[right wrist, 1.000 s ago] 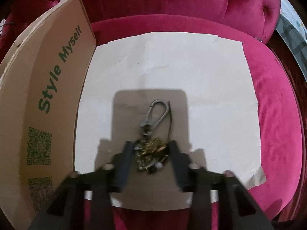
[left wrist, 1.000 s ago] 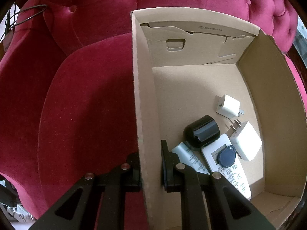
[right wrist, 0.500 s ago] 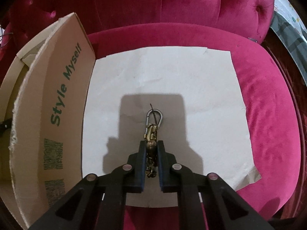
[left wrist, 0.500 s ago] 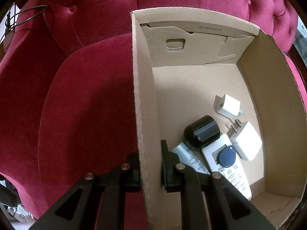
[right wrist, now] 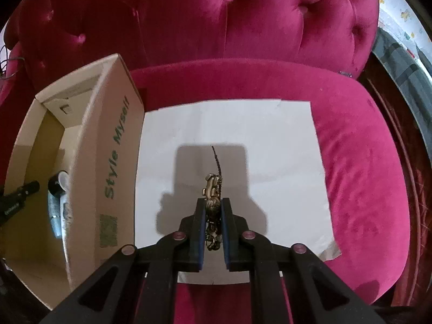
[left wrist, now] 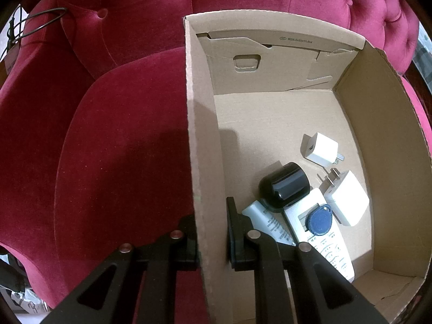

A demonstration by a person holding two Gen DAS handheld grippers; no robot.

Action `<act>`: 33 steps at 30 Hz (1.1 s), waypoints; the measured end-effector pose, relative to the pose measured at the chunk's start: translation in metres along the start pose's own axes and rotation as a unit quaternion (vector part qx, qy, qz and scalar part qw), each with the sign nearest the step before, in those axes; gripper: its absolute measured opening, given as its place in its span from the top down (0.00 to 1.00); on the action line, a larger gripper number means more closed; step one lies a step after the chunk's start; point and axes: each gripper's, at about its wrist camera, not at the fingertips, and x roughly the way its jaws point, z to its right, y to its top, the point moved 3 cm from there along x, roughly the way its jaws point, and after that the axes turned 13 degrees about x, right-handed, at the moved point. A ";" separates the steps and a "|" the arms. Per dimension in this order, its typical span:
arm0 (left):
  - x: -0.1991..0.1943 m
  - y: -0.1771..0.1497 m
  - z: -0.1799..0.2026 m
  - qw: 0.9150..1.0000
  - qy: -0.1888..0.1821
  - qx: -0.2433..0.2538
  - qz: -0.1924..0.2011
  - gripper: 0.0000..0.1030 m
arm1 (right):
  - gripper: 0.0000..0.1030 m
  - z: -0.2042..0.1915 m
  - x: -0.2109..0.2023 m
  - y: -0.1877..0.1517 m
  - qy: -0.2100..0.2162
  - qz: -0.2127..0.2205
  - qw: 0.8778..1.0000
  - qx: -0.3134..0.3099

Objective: Organize rigid objects
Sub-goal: 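Lift the keychain with the right tool and carry it over the box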

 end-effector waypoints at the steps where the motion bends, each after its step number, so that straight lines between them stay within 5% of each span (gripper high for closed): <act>1: 0.000 0.000 0.000 1.000 0.001 0.001 0.000 0.85 | 0.92 0.001 -0.002 0.000 -0.001 0.002 1.000 -0.001; 33: 0.001 -0.001 -0.001 1.000 -0.002 -0.004 0.000 0.85 | 0.91 -0.067 -0.099 0.049 0.019 0.080 0.996 -0.040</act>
